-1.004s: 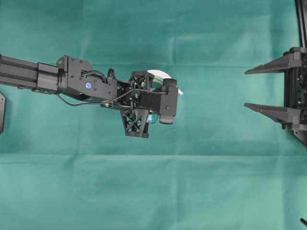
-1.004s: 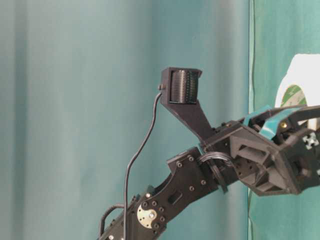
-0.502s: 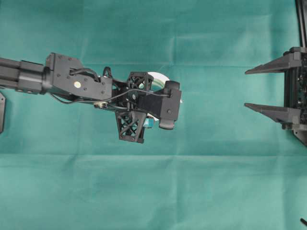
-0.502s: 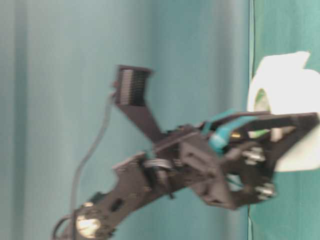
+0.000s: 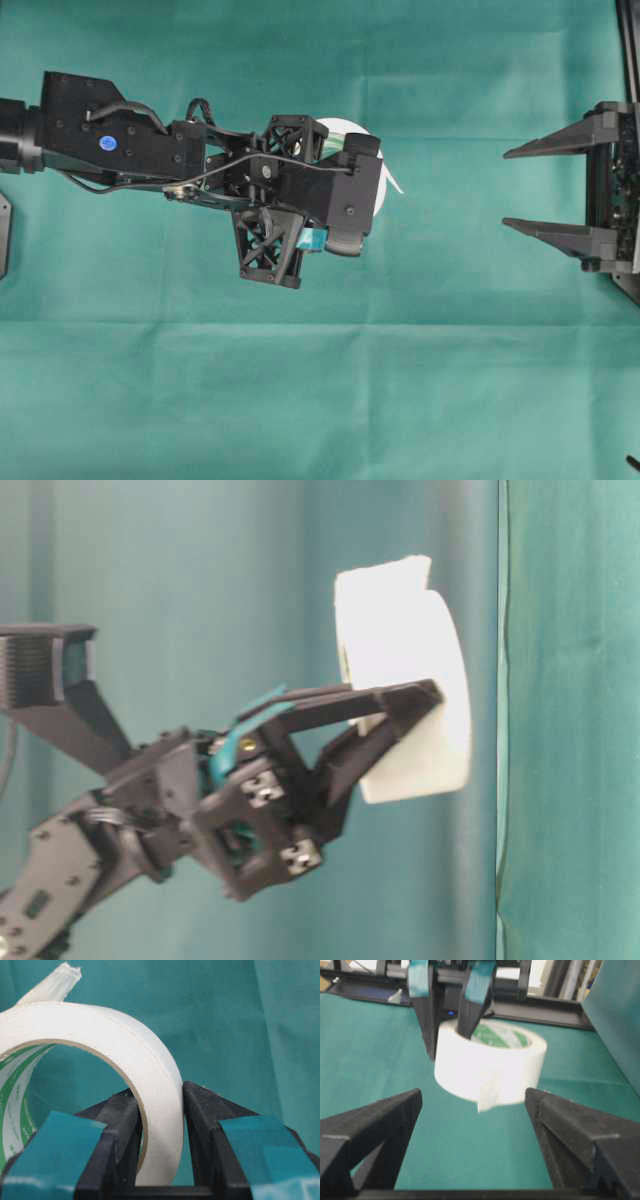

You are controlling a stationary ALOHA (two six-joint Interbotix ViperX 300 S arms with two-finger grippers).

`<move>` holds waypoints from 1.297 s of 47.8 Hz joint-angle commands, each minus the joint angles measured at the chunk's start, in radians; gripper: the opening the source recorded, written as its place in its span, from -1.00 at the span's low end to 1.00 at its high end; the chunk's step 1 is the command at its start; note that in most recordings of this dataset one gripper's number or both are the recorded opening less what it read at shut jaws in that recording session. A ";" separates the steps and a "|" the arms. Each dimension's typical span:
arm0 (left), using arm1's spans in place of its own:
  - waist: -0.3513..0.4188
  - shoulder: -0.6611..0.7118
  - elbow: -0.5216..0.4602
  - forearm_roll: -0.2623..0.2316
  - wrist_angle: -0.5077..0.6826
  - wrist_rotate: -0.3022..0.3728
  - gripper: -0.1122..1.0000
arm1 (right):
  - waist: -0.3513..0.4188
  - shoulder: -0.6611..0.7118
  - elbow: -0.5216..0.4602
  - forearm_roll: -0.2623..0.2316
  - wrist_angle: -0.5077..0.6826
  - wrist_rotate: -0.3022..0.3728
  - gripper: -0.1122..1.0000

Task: Peel off the duct tape with your right arm.
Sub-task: 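Close the left gripper on the roll's rim and lift it upright, then move the right gripper left toward the tape's loose end tab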

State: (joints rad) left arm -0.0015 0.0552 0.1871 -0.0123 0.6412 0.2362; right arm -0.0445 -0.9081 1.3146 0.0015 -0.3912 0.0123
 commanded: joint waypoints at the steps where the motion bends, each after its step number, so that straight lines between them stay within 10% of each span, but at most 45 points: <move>1: -0.006 -0.046 -0.060 0.005 0.032 0.011 -0.39 | -0.003 0.017 -0.021 0.003 -0.009 0.002 0.58; 62: -0.014 -0.034 -0.109 0.005 0.091 0.028 -0.39 | -0.031 0.479 -0.261 0.006 -0.129 -0.002 0.56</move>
State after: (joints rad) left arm -0.0138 0.0491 0.1089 -0.0107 0.7378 0.2623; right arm -0.0660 -0.4433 1.0861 0.0046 -0.5093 0.0123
